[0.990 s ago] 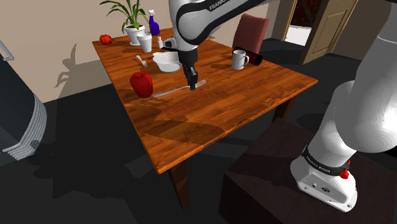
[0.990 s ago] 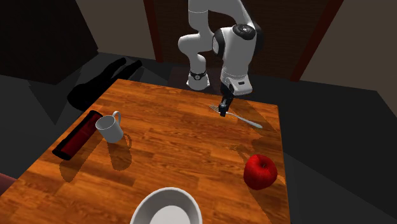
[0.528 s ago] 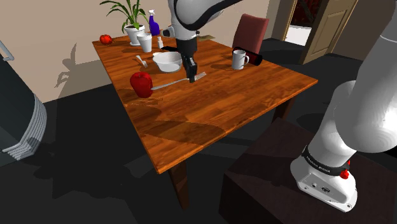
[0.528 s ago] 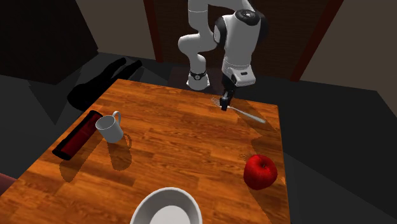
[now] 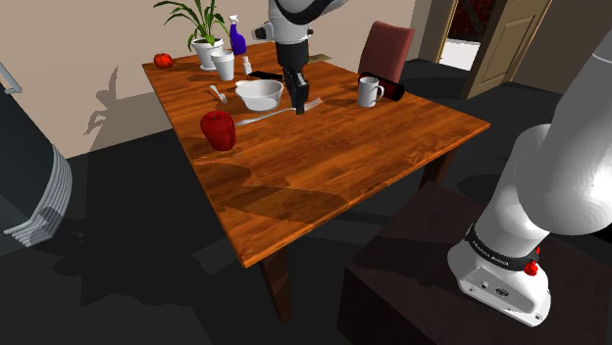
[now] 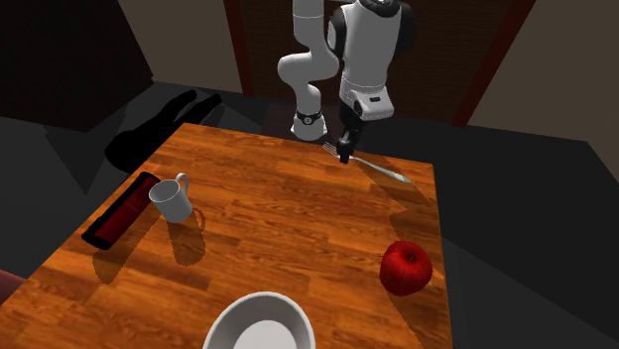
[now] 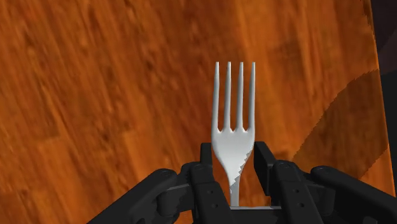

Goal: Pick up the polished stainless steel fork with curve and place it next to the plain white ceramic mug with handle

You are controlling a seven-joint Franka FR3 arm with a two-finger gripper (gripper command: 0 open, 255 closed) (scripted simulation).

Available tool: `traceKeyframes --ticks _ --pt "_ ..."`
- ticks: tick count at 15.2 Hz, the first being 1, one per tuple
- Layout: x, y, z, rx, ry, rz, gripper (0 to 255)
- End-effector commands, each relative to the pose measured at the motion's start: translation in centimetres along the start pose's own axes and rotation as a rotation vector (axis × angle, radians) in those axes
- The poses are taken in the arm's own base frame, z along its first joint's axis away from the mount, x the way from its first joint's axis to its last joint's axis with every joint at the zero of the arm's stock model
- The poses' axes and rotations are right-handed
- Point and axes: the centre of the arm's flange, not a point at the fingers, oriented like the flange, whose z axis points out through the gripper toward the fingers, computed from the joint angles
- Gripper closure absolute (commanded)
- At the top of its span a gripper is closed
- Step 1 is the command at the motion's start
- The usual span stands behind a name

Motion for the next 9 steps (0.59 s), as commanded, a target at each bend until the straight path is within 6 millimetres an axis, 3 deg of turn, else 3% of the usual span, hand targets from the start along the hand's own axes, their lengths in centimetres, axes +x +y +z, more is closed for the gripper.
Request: traceKeyframes --ticks 1,9 --pt "-2.1 0.9 0.1 0.000 0.000 0.000 255" --pt "-11.9 4.9 0.5 0.000 0.000 0.000 255"
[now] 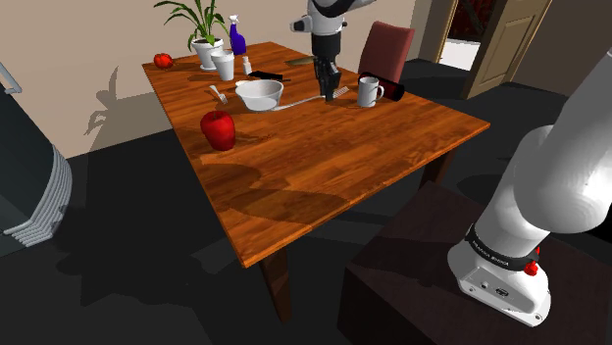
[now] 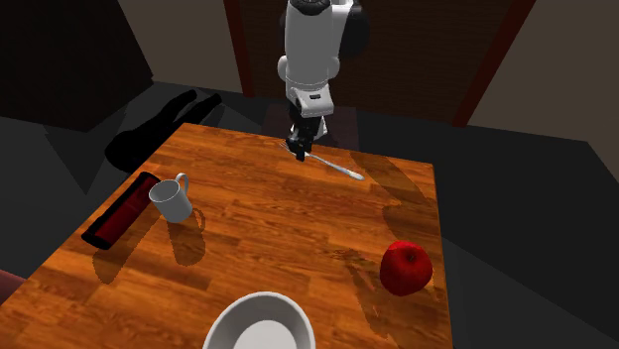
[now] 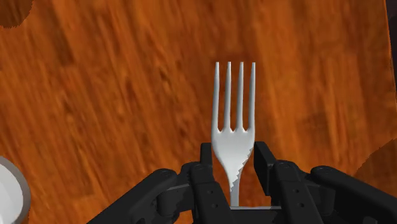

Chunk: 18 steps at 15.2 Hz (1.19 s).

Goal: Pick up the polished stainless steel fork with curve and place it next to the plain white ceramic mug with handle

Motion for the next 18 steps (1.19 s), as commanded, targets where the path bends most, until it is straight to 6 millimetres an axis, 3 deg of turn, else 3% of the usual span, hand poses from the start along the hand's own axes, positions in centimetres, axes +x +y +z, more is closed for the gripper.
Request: traceKeyframes --ticks 1,15,18 --pt "-2.5 0.9 0.0 0.000 0.000 -0.002 255" --pt "-19.5 8.1 0.8 0.000 0.000 -0.002 255" --pt "-19.5 8.0 2.4 0.000 0.000 -0.002 255"
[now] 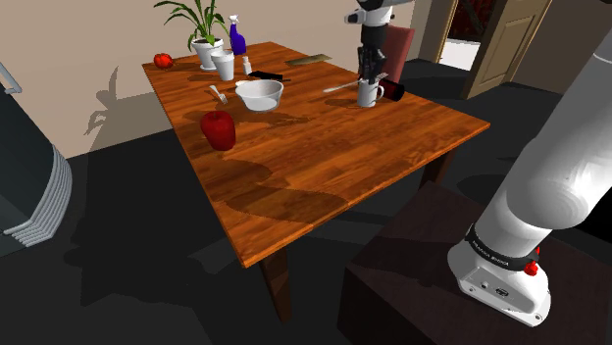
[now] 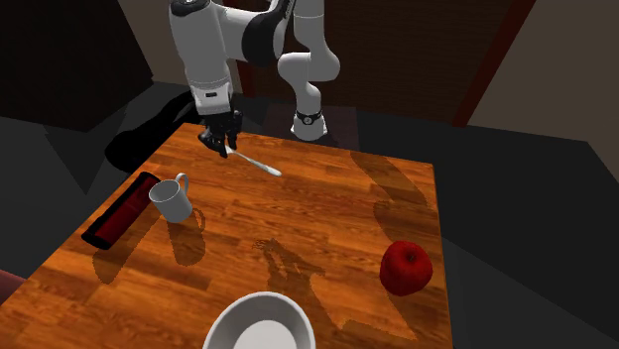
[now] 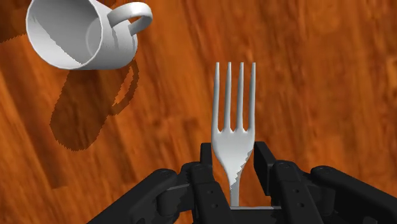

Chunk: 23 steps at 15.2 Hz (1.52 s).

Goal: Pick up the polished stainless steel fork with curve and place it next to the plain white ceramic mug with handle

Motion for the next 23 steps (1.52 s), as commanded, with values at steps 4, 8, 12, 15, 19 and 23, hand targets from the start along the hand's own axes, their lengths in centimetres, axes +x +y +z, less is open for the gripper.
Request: traceKeyframes --ticks 4,8,12,15,19,23 --pt "-0.1 -0.1 2.7 0.000 0.000 -0.001 255" --pt "0.0 -0.1 4.8 0.000 0.000 -0.001 255" --pt "0.1 -0.1 7.0 0.000 0.000 -0.001 255" --pt "0.2 -0.2 8.5 0.000 0.000 -0.001 255" --pt "0.3 -0.2 10.6 0.000 0.000 -0.001 255" --pt "0.4 -0.2 12.8 0.000 0.000 -0.001 255"
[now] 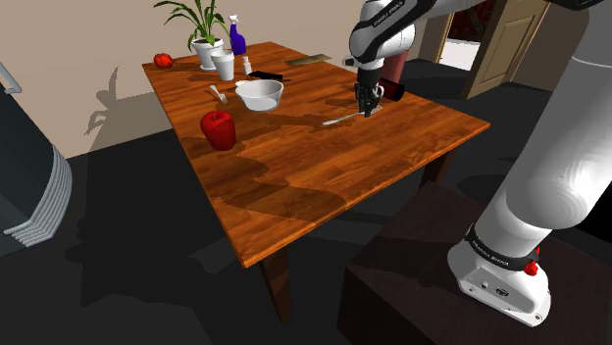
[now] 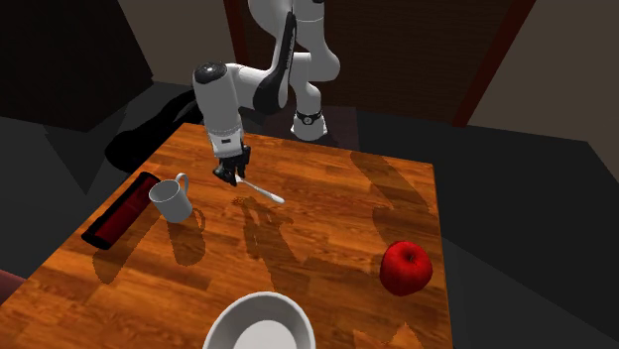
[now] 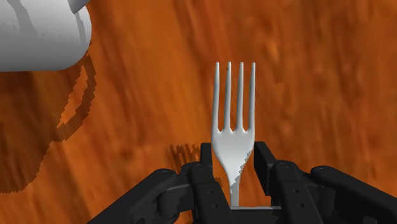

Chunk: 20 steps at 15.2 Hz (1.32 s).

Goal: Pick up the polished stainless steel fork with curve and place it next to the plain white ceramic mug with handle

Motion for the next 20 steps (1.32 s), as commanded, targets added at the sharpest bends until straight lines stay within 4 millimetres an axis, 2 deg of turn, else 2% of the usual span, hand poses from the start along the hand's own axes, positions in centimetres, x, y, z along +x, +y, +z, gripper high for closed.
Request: traceKeyframes --ticks 1,5,12,13,18,20 --pt "-0.1 0.0 1.2 0.000 0.000 0.000 255" --pt "0.0 0.0 3.3 0.000 0.000 0.000 255" --pt "0.0 0.0 3.3 0.000 0.000 0.000 255" --pt "0.0 0.0 3.3 0.000 0.000 0.000 0" --pt "0.0 0.0 3.3 0.000 0.000 0.000 0" --pt "0.0 0.0 0.6 0.000 0.000 0.000 0"
